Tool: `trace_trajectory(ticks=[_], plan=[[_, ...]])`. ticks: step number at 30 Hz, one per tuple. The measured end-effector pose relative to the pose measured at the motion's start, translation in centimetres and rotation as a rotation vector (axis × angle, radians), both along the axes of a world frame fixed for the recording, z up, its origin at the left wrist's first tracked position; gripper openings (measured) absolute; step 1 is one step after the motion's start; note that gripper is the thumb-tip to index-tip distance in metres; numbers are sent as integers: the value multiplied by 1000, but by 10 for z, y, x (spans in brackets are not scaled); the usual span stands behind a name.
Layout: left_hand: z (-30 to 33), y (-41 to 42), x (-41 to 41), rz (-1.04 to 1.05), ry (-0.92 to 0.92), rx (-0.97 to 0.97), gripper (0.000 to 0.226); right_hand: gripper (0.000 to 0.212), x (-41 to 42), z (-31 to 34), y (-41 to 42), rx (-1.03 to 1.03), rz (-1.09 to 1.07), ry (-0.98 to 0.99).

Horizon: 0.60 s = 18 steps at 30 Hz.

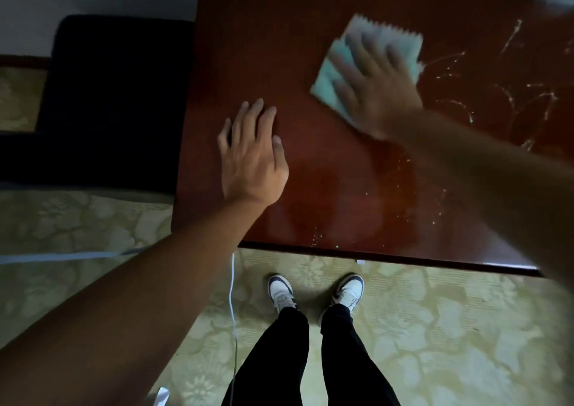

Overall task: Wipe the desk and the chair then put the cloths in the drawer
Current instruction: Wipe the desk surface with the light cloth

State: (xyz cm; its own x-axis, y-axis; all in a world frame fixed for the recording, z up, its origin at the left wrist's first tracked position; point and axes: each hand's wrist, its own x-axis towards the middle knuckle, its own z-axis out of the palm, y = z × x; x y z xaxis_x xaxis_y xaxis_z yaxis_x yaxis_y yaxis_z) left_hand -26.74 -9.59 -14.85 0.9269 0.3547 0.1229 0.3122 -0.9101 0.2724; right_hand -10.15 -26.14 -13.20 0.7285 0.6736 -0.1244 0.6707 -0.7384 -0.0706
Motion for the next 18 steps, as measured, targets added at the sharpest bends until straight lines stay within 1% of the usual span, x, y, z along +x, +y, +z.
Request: trace_trajectory(ticks=[1, 3, 5, 7, 8, 9, 11, 14, 15, 16, 18], plan=[[0, 0, 0, 5, -10, -1, 46, 55, 9, 0, 4, 6, -55, 2], [1, 0, 0, 15, -17, -19, 46, 57, -21, -4, 10, 1, -62, -13], [2, -1, -1, 15, -4, -39, 47, 57, -93, -6, 0, -1, 80, -25], [3, 0, -1, 5, 10, -37, 48, 56, -173, -5, -20, 19, 213, 40], [4, 0, -2, 2, 15, -31, 49, 55, -195, -4, -28, 20, 257, 76], [4, 0, -3, -2, 23, -26, 49, 55, -199, -2, -33, 4, 288, 108], [4, 0, -2, -9, 30, -20, 50, 57, -163, 0, -28, -26, 259, 106], [3, 0, -3, -2, 27, -27, 50, 66, -85, 1, -10, -25, 43, 72], [2, 0, -3, -2, 23, -22, 51, 66, -68, -1, -7, -19, -25, 53], [2, 0, -3, -6, 18, -14, 51, 64, -63, -3, -5, -18, -63, 31], [1, 0, -3, -12, 16, -14, 51, 60, -89, -5, -1, -7, -57, -5]])
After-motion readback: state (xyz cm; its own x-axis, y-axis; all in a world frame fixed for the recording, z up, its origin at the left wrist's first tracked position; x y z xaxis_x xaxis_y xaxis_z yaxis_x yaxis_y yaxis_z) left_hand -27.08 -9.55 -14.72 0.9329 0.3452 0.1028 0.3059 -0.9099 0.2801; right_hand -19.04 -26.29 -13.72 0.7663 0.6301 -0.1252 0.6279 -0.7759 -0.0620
